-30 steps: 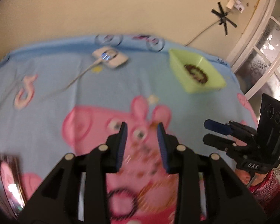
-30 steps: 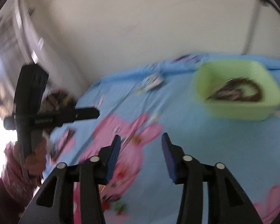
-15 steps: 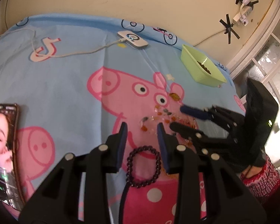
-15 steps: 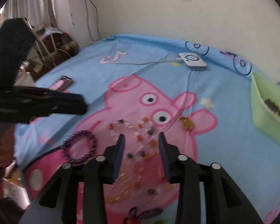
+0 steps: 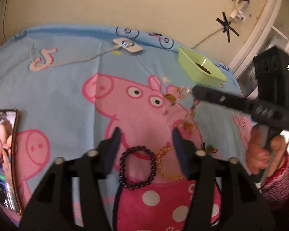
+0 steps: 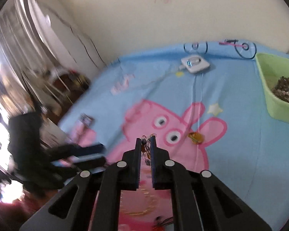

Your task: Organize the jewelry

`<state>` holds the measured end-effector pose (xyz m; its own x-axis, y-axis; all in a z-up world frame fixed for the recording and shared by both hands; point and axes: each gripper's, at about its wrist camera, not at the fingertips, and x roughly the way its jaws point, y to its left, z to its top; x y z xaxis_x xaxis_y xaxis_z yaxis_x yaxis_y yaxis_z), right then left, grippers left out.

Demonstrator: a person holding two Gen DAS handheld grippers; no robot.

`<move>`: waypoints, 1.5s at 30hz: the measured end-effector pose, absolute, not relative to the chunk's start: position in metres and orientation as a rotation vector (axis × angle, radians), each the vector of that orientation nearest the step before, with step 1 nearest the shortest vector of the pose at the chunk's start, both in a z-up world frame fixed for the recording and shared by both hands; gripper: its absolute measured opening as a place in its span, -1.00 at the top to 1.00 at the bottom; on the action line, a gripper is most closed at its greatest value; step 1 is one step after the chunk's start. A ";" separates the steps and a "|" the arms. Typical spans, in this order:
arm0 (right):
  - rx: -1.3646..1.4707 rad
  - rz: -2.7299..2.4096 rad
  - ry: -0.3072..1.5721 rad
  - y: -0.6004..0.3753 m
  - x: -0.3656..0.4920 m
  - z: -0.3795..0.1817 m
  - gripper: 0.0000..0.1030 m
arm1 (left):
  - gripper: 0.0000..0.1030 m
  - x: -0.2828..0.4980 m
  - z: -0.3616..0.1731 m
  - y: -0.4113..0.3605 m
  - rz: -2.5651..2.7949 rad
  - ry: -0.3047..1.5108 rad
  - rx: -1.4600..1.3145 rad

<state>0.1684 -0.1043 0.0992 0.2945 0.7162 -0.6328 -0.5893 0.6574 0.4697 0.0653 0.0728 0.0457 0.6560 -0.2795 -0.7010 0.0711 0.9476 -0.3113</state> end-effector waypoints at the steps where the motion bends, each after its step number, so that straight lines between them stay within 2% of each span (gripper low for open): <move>1: 0.176 0.880 0.917 -0.107 0.167 0.105 1.00 | -0.18 0.063 0.048 0.067 -0.213 0.822 -0.253; 5: 0.221 0.909 0.859 -0.115 0.156 0.131 1.00 | -0.35 0.061 0.058 0.044 -0.260 0.777 -0.199; 12: 0.281 0.959 0.749 -0.125 0.138 0.175 1.00 | -0.31 0.071 0.079 0.007 -0.339 0.695 -0.112; 13: 0.282 0.961 0.737 -0.126 0.135 0.179 1.00 | -0.17 0.071 0.082 0.004 -0.354 0.681 -0.107; 14: 0.284 0.964 0.720 -0.127 0.132 0.184 1.00 | 0.29 0.072 0.084 0.002 -0.367 0.678 -0.105; 15: 0.284 0.965 0.704 -0.129 0.130 0.189 1.00 | 0.67 0.074 0.085 0.001 -0.385 0.682 -0.105; 17: 0.279 0.954 0.678 -0.133 0.128 0.195 1.00 | 0.90 0.079 0.090 0.002 -0.406 0.680 -0.122; 26: 0.355 0.895 0.636 -0.176 0.146 0.197 1.00 | 0.91 0.114 0.128 0.000 -0.458 0.646 -0.229; 36: 0.405 0.804 0.608 -0.237 0.202 0.195 1.00 | 0.91 0.198 0.165 -0.061 -0.524 0.659 -0.234; 40: 0.413 0.737 0.614 -0.260 0.240 0.184 1.00 | 0.91 0.241 0.166 -0.080 -0.514 0.675 -0.219; 45: 0.421 0.665 0.651 -0.280 0.281 0.153 1.00 | 0.91 0.287 0.144 -0.104 -0.498 0.743 -0.198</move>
